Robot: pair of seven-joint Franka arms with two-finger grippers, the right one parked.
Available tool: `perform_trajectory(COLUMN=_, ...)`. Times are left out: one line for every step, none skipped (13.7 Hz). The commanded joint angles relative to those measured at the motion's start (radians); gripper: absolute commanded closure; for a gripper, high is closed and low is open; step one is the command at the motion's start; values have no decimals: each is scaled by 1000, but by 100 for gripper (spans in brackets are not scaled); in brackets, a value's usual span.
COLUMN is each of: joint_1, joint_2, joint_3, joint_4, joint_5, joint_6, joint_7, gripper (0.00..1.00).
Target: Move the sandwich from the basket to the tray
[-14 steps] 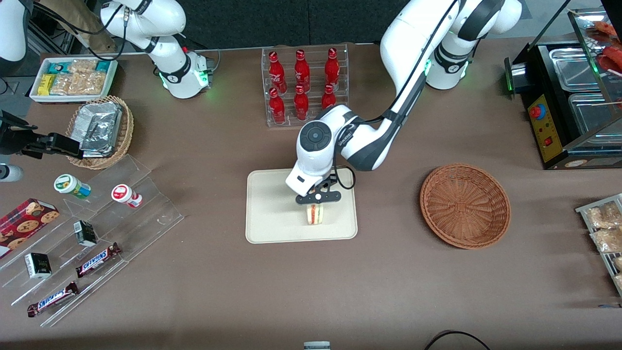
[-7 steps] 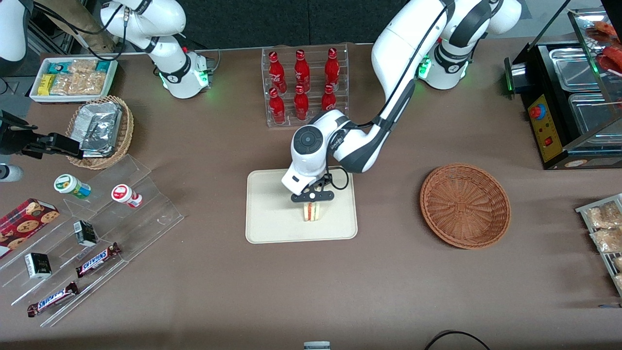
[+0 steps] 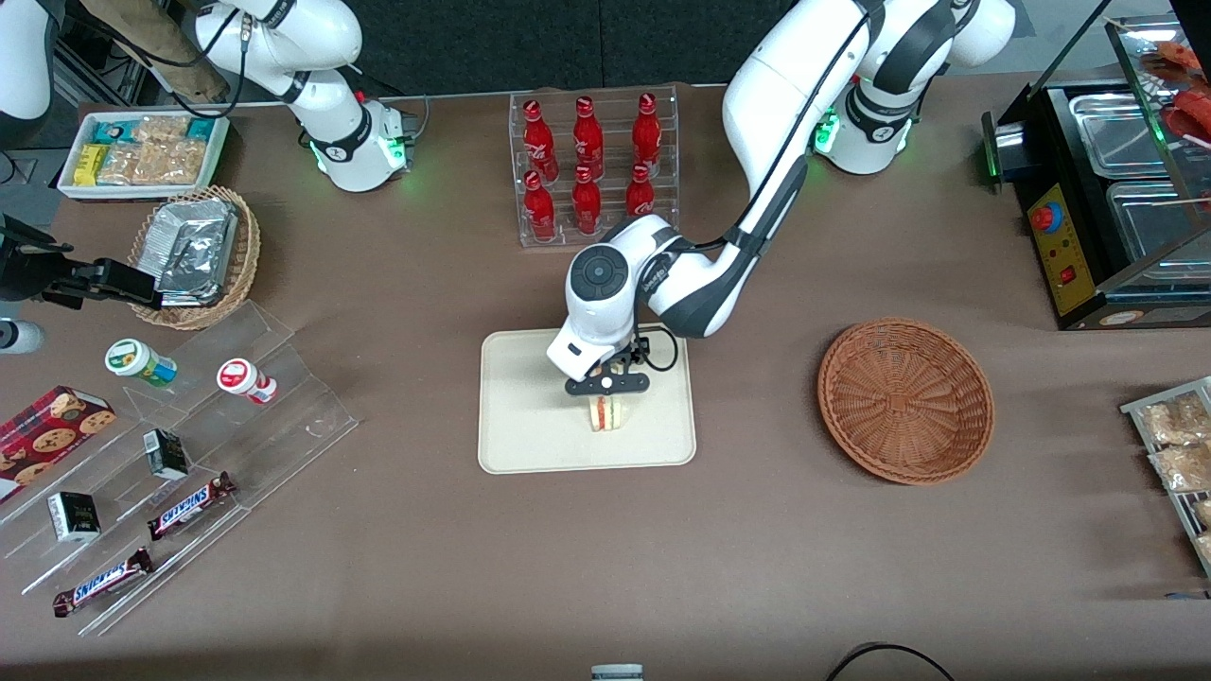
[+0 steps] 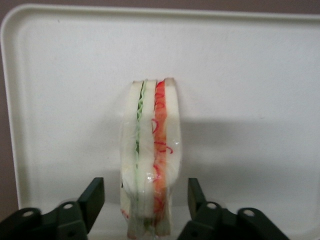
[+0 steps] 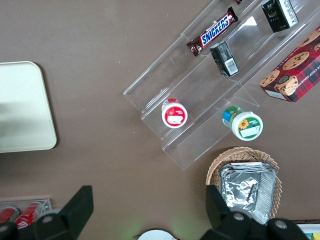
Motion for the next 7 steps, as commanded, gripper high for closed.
perform_trajectory(joint_1=14, joint_2=-153, joint_3=27, joint_4=3, joint_5=-1, joint_6=-161, joint_7=-60, gripper=1)
perform_trajectory(joint_1=44, joint_2=-213, joint_3=28, joint_4=-2, joint_5=-6, joint_6=-201, joint_7=-68, gripper=1)
perform_trajectory(joint_1=70, joint_2=-264, joint_3=30, joint_4=1, joint_5=-7, joint_6=-241, joint_7=-86, gripper=1)
perform_trajectory(joint_1=93, joint_2=-319, joint_3=30, joint_4=0, joint_5=-6, joint_6=-296, joint_7=-101, gripper=1)
perform_trajectory(joint_1=128, joint_2=-363, joint_3=30, joint_4=0, joint_5=-6, joint_6=-343, joint_7=-106, gripper=1)
perform_trajectory(joint_1=145, joint_2=-402, joint_3=30, joint_4=0, joint_5=-3, joint_6=-376, joint_7=-106, gripper=1)
perform_trajectory(joint_1=165, joint_2=-436, joint_3=31, joint_4=0, joint_5=0, joint_6=-400, joint_7=-103, gripper=1)
